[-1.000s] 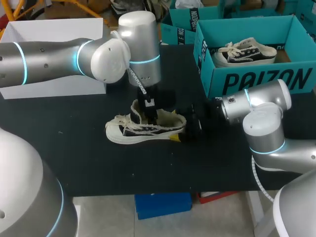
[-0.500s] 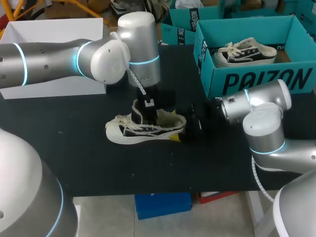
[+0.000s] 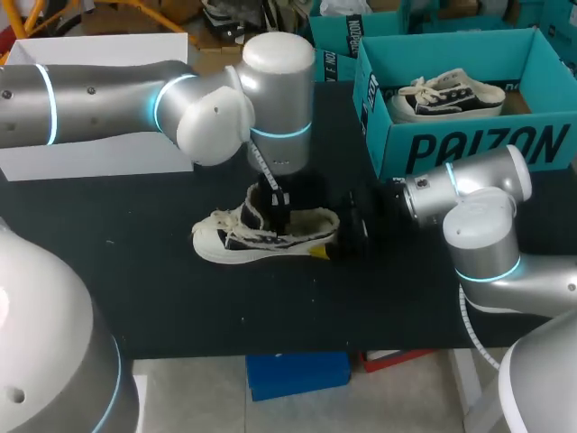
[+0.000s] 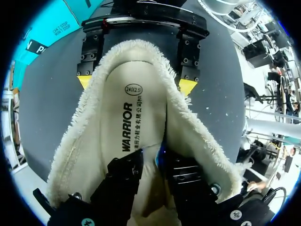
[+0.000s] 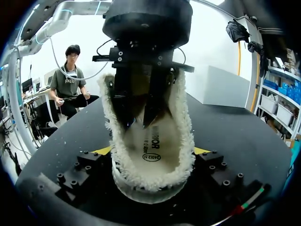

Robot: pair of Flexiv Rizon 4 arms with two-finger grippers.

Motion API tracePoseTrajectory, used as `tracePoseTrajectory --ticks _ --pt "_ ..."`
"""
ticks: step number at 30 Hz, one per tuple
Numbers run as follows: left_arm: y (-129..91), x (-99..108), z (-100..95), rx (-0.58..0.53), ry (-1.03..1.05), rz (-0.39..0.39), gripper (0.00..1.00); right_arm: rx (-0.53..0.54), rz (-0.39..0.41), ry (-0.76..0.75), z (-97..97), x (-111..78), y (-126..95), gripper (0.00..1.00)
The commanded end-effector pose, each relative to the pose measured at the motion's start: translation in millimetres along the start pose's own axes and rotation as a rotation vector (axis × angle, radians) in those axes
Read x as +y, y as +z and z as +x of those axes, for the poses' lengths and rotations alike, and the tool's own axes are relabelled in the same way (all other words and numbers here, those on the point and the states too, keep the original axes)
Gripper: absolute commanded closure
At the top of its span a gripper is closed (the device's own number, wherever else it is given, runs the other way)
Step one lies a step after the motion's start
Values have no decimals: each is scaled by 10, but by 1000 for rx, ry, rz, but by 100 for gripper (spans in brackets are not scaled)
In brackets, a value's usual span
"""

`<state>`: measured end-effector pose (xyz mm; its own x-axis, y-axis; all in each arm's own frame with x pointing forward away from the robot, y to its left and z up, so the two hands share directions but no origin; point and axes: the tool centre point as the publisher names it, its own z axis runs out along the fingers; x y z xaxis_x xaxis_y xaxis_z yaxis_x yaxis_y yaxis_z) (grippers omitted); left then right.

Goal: Take the shoe out of the shoebox, open the shoe tongue, remove and reinsert the insole, then place the shoe into the shoebox

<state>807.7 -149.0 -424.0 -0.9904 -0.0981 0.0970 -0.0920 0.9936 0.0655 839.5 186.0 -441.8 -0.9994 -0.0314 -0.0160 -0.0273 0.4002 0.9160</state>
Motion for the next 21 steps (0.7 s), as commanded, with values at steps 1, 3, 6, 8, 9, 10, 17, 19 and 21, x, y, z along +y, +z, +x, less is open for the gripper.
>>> tracePoseTrajectory --ticks 1,3,6,8,9,10,17,19,21 --pt "226 15 103 -142 -8 -76 71 -2 1 2 -16 -9 12 100" --pt "256 25 90 -174 -1 -105 73 -2 1 2 -16 -9 12 100" --pt "306 42 65 -220 17 -144 73 -2 1 2 -16 -9 12 100" --pt "352 52 52 -259 34 -174 75 -2 1 2 -16 -9 12 100" --pt "387 60 44 -276 37 -188 75 -2 1 2 -16 -9 12 100" --pt "426 72 29 -286 42 -201 75 -2 1 2 -16 -9 12 100" --pt "660 185 -93 -414 37 -283 84 -2 1 2 -16 -9 12 100" --pt "714 219 -124 -449 38 -302 82 -2 1 2 -16 -9 12 100" --pt "760 251 -165 -469 41 -312 86 -2 1 2 -16 -9 12 100"
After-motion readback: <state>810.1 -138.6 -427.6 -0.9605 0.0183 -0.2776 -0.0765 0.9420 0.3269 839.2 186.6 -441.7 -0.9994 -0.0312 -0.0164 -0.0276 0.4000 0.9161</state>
